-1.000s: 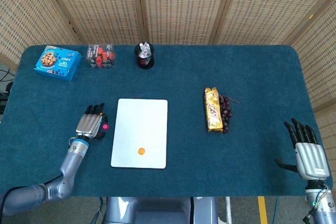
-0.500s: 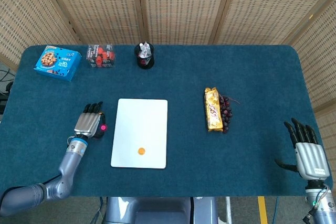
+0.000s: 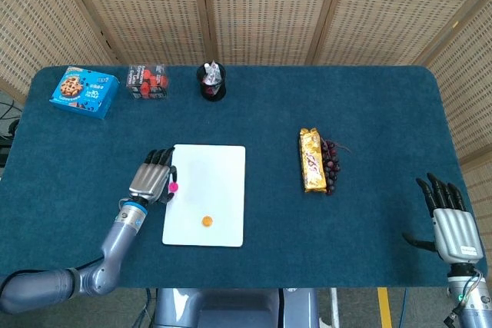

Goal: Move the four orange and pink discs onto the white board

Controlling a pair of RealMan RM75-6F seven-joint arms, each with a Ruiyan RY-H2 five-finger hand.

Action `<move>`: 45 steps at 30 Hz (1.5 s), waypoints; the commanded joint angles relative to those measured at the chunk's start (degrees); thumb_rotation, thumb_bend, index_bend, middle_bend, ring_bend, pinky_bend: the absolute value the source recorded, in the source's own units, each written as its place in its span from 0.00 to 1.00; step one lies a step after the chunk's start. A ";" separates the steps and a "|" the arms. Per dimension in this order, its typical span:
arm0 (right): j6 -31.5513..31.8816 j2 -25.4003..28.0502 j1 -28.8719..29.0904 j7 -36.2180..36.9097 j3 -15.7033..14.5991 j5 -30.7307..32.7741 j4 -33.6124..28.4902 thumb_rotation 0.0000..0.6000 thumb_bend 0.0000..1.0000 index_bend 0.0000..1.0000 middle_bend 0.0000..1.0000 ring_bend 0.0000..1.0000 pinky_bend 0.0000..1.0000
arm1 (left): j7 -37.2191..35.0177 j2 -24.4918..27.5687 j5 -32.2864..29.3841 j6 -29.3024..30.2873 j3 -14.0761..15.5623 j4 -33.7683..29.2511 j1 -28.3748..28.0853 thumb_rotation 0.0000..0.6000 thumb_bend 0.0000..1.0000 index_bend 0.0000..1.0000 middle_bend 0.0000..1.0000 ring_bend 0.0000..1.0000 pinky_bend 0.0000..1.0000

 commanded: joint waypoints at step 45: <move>-0.11 0.10 -0.03 -0.30 -0.24 0.04 -0.34 1.00 0.00 0.00 0.00 0.00 0.00 | -19.34 6.68 16.84 0.26 8.69 7.52 11.30 1.00 0.26 0.39 0.00 0.00 0.00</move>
